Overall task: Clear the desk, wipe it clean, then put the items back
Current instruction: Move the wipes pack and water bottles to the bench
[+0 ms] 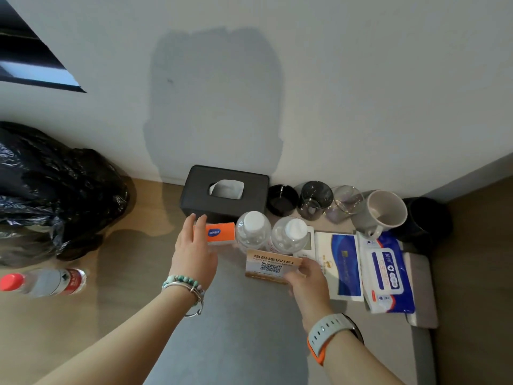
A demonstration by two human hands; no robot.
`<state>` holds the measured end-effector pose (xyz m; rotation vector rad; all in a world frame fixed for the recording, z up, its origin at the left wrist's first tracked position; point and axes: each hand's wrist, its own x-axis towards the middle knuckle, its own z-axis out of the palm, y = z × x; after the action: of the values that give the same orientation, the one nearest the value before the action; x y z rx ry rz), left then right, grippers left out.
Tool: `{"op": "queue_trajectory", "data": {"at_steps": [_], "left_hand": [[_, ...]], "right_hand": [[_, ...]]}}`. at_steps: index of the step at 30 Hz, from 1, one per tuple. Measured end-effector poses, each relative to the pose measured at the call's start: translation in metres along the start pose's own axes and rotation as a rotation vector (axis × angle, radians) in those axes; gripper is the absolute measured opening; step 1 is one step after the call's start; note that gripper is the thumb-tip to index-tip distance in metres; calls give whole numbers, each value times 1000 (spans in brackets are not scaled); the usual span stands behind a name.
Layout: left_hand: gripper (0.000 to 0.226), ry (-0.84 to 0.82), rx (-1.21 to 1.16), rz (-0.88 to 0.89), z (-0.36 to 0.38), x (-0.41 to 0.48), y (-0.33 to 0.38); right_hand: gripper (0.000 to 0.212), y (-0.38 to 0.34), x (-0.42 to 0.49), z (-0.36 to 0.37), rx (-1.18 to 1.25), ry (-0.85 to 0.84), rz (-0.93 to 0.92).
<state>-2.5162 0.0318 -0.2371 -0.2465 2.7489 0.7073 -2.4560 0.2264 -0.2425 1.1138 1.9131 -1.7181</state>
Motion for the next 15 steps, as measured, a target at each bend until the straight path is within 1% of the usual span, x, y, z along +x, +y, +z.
{"op": "queue_trajectory", "data": {"at_steps": [2,4,5,9,11,15], "left_hand": [[65,19,20,26,-8,-10,5],[62,2,50,72,-18,-24,11],[61,-15,68,98,-23,-32,14],[52,-64,123,203,-42,-63,30],[45,-74,121,298,-50,-80,40],[41,-140,188,475,-68,-117,62]], "right_hand": [[31,-4,-6,-3,-21,19,0],[43,-9,-18,-7,-49,29,31],[46,-12,-25,-10,-70,27,35],[44,-23,-64,-25,-157,7,-25],[45,-27,-87,-34,-215,7,-81],[45,-29,-137,-50,-339,62,-194]]}}
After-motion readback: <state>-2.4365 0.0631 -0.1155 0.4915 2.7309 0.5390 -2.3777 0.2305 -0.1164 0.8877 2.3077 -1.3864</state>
